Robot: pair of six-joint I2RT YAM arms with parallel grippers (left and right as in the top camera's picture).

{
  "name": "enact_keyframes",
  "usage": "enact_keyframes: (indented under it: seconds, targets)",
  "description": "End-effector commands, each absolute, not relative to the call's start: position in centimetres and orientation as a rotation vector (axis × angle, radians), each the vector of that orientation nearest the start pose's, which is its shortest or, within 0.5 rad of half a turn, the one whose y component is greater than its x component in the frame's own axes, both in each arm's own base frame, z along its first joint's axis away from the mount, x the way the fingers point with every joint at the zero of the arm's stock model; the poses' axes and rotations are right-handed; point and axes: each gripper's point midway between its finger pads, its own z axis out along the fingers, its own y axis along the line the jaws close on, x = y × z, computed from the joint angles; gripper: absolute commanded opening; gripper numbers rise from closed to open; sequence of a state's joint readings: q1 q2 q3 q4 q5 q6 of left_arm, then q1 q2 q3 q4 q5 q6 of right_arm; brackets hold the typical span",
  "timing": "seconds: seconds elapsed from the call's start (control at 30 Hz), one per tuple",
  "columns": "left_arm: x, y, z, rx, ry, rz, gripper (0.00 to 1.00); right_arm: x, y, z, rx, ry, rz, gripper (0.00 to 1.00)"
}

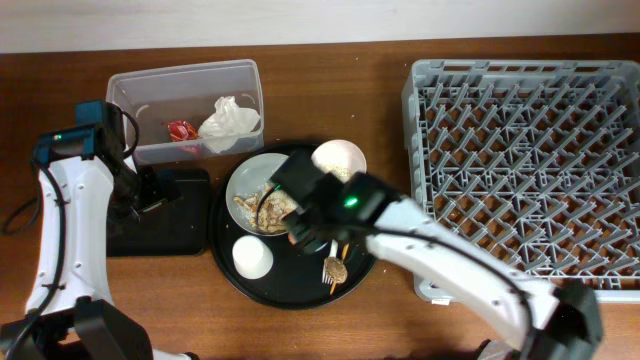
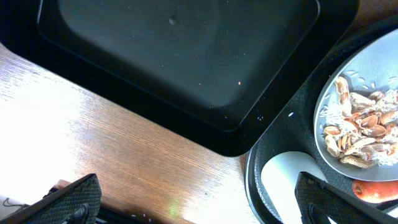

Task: Sort waste into correct bins and load items into the dishwasher rack
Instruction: 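Grasp the blue cup with the right gripper and place it in the rack, then grasp the white cup with the right gripper and place it in the rack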

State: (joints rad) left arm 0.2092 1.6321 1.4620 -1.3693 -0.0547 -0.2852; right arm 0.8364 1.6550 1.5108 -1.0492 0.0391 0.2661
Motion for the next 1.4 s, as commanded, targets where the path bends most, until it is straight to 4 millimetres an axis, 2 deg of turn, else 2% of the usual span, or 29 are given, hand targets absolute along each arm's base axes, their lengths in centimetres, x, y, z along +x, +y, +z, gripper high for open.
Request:
enact_keyframes:
  seconds: [0.0,0.03,0.07,0.13,0.17,0.23,0.3,0.33,0.4,0.47,0.5,0.63,0.77,0.87,0.9,1.0,1.03,1.1,1.13,1.2,1.23,1.3,1.37]
  targets:
    - [28.6,7.0,15.0,-0.785,3.0,0.066,0.99,29.7,20.3,23.1,-0.449,2.619,0.222,0.56]
    - [28.6,7.0,15.0,-0.786,3.0,0.066,0.99,30.2,17.8,24.1,-0.358,2.614,0.209,0.56]
    - [28.6,6.9,15.0,-0.786,3.0,0.066,1.0,30.7,13.2,25.4,-0.197,2.611,0.171,0.56]
    - [28.7,7.0,15.0,-0.785,2.997,0.066,0.99,30.9,5.4,26.7,0.072,2.599,0.085,0.56]
    - [28.7,7.0,15.0,-0.785,2.997,0.065,0.99,30.8,1.7,26.9,0.205,2.591,0.037,0.56]
    - [28.7,7.0,15.0,-0.785,2.997,0.065,0.99,29.8,-7.1,26.7,0.556,2.554,-0.074,0.56]
    - [28.7,7.0,15.0,-0.785,2.998,0.065,0.99,28.5,-12.6,26.4,0.789,2.497,-0.139,0.56]
    - [28.7,7.0,15.0,-0.785,2.997,0.065,0.99,27.3,-16.0,26.1,0.935,2.455,-0.179,0.56]
    - [28.7,7.0,15.0,-0.785,2.997,0.065,0.99,25.7,-19.5,25.4,1.087,2.42,-0.216,0.56]
    - [28.7,7.0,15.0,-0.785,2.998,0.065,0.99,23.9,-23.5,23.8,1.272,2.376,-0.246,0.55]
    - [28.6,6.9,15.0,-0.785,3.001,0.066,0.99,23.6,-25.1,23.0,1.338,2.353,-0.25,0.55]
    - [28.5,6.9,15.0,-0.786,3.004,0.067,0.99,23.4,-28.7,19.2,1.47,2.36,-0.25,0.54]
    - [28.5,6.9,15.0,-0.786,3.005,0.067,0.99,23.6,-30.2,15.8,1.527,2.421,-0.267,0.54]
    - [28.5,6.9,15.0,-0.786,3.004,0.067,0.99,23.6,-30.4,13.5,1.563,2.471,-0.254,0.54]
    - [28.5,6.9,15.0,-0.786,3.005,0.067,0.99,23.7,-30.5,13.3,1.568,2.471,-0.252,0.55]
    - [28.5,6.9,15.0,-0.786,3.004,0.067,0.99,24.6,-29.8,13.2,1.547,2.465,-0.154,0.78]
    - [28.5,6.9,15.0,-0.786,3.005,0.067,0.99,25.2,-29.2,13.2,1.533,2.461,-0.091,0.81]
    - [28.5,6.9,15.0,-0.786,3.005,0.067,0.99,26.2,-28.3,13.6,1.504,2.452,0.0,0.81]
    - [28.5,6.9,15.0,-0.786,3.005,0.067,0.99,27.1,-27.4,14.4,1.443,2.45,0.048,0.81]
    - [28.5,6.9,15.0,-0.786,3.005,0.067,0.99,30.7,-23.1,18.1,1.084,2.491,0.14,0.81]
    - [28.5,6.9,15.0,-0.786,3.005,0.067,1.0,32.8,-18.3,20.4,0.773,2.538,0.2,0.81]
    - [28.4,6.9,15.0,-0.786,3.008,0.067,0.99,33.8,-10.9,22.1,0.484,2.616,0.248,0.83]
    - [28.4,6.9,15.0,-0.787,3.009,0.067,0.99,33.2,-1.5,21.6,0.13,2.756,0.341,0.88]
